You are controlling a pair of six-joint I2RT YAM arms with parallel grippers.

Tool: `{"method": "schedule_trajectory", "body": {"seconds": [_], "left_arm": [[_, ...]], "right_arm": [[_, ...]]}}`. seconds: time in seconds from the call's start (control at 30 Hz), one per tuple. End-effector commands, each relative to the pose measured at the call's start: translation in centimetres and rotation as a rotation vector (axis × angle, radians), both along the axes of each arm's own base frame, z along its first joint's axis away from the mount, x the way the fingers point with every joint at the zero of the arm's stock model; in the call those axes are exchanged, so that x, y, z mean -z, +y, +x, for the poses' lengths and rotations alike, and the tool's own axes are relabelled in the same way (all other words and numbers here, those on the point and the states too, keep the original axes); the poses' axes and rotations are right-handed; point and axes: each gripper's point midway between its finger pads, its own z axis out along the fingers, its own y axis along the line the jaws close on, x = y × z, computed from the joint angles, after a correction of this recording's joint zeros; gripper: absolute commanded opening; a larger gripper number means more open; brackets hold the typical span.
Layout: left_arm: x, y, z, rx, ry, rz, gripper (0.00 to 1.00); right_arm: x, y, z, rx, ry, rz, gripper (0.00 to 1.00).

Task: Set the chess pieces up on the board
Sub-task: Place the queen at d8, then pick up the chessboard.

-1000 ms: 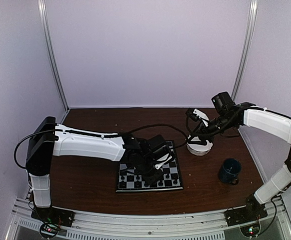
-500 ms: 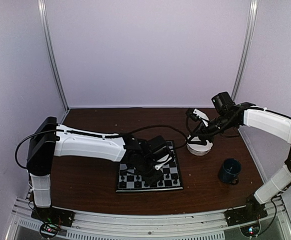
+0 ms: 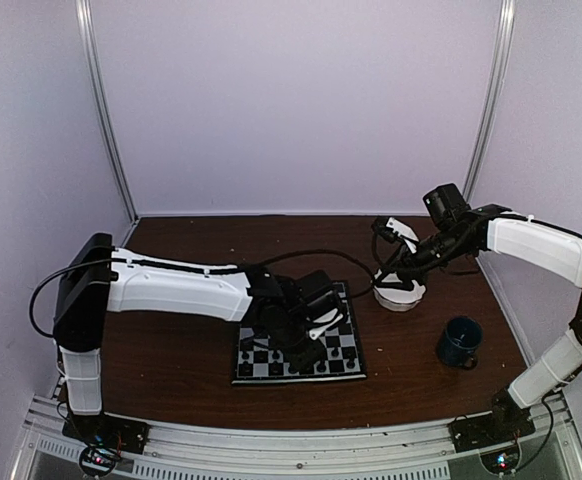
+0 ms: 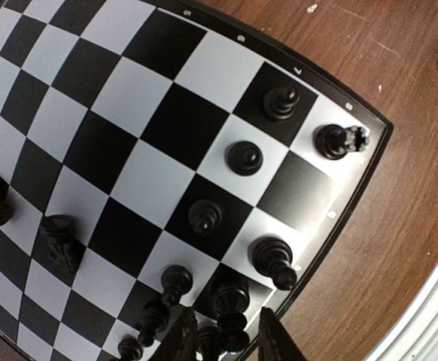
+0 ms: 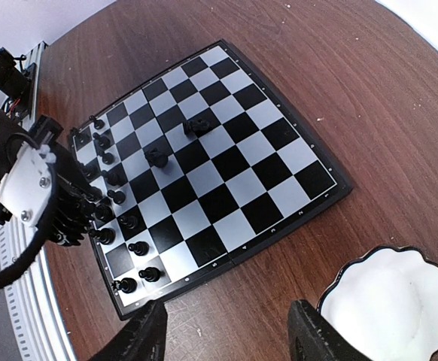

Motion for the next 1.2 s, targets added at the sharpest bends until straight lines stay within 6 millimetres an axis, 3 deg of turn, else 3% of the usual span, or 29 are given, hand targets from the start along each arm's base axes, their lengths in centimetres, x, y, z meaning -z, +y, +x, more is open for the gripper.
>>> {"method": "schedule_trajectory", "body": {"seconds": [0.0,0.13,0.2,0.33,0.5,0.7,0.9,1.17], "left_arm": [[-7.1,-1.2,1.0,0.003,-0.086,-0.138,0.32],[-11.5,-1.0,2.1,-0.022,-0.158,-0.223,0.36],[-12.2,-0.3,3.3,-0.08,-0.149,-0.25,0.36],[-10.2,1.7,6.1,-0.221,-0.061,-0.277,0.36],[-7.1,3.3,7.8,-0.344,0.038,-0.301,0.35],[-6.2,5.8,9.5,-0.473,0.07,-0.359,0.36],[-5.6,9.6,10.3,-0.613,0.069,-0.388,0.36],[-5.6,13.3,10.2,-0.756,0.056,-0.497,0.38]], "right_arm": [[-0.5,0.1,0.1,-0.011,-0.013,0.009,0.58],[-0.5,0.2,0.2,-0.014,-0.01,0.011,0.57],[-0.4,0.3,0.3,-0.017,-0.003,0.008,0.58],[-0.2,0.4,0.4,-0.02,0.011,0.009,0.57],[0.0,1.1,-0.6,-0.098,0.01,-0.004,0.54],[1.3,4.8,-1.1,-0.255,0.043,-0.071,0.46],[5.2,9.2,-1.4,-0.435,0.043,-0.218,0.45],[10.0,13.1,-1.9,-0.583,0.003,-0.412,0.52]]}}
